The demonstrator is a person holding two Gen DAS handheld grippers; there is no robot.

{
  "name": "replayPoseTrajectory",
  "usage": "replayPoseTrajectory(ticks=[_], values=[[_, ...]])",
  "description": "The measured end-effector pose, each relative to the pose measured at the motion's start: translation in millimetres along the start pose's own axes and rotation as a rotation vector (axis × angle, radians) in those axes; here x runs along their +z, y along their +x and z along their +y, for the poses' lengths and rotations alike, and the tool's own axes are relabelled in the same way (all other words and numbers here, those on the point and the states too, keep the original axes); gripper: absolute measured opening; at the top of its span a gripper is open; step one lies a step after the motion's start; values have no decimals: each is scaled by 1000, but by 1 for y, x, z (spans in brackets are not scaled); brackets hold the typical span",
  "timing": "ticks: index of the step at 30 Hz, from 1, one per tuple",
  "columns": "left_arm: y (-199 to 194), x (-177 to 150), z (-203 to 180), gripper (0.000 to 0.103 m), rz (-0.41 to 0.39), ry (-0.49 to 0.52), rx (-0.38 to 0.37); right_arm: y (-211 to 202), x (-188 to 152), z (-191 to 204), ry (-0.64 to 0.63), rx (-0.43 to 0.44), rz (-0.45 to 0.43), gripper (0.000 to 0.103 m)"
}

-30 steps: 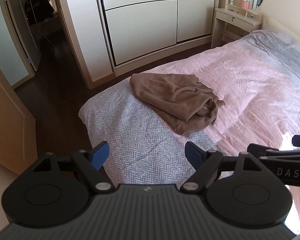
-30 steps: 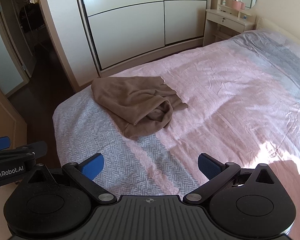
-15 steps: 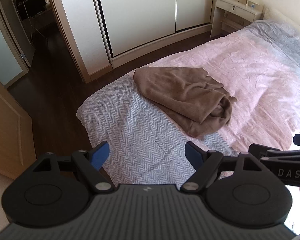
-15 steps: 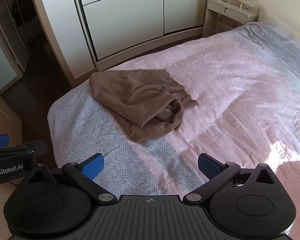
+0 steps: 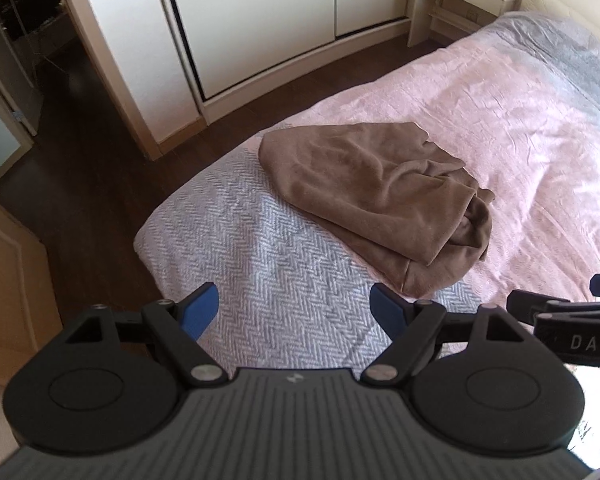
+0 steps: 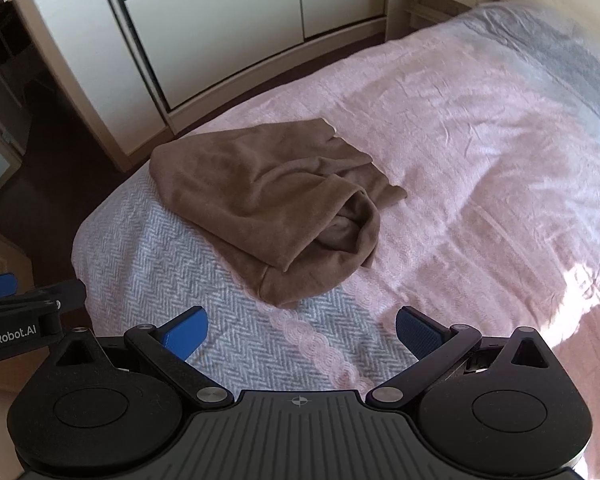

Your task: Fold clothes

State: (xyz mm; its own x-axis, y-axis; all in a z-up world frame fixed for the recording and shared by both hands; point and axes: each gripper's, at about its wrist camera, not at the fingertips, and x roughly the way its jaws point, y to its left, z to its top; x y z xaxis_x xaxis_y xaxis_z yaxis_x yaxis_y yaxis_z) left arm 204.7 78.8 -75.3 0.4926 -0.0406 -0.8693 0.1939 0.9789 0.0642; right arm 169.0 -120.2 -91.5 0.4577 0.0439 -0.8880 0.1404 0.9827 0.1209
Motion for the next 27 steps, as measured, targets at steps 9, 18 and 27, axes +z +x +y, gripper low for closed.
replayPoseTrajectory(ticks=[9, 18, 27], values=[[53, 38, 12, 80, 56, 53, -34, 34, 28, -21, 170, 22, 50, 102], [106, 78, 15, 80, 89, 108, -88, 78, 47, -43, 322, 48, 69, 102], [162, 101, 11, 79, 153, 156, -138, 127, 57, -47, 391, 85, 63, 78]])
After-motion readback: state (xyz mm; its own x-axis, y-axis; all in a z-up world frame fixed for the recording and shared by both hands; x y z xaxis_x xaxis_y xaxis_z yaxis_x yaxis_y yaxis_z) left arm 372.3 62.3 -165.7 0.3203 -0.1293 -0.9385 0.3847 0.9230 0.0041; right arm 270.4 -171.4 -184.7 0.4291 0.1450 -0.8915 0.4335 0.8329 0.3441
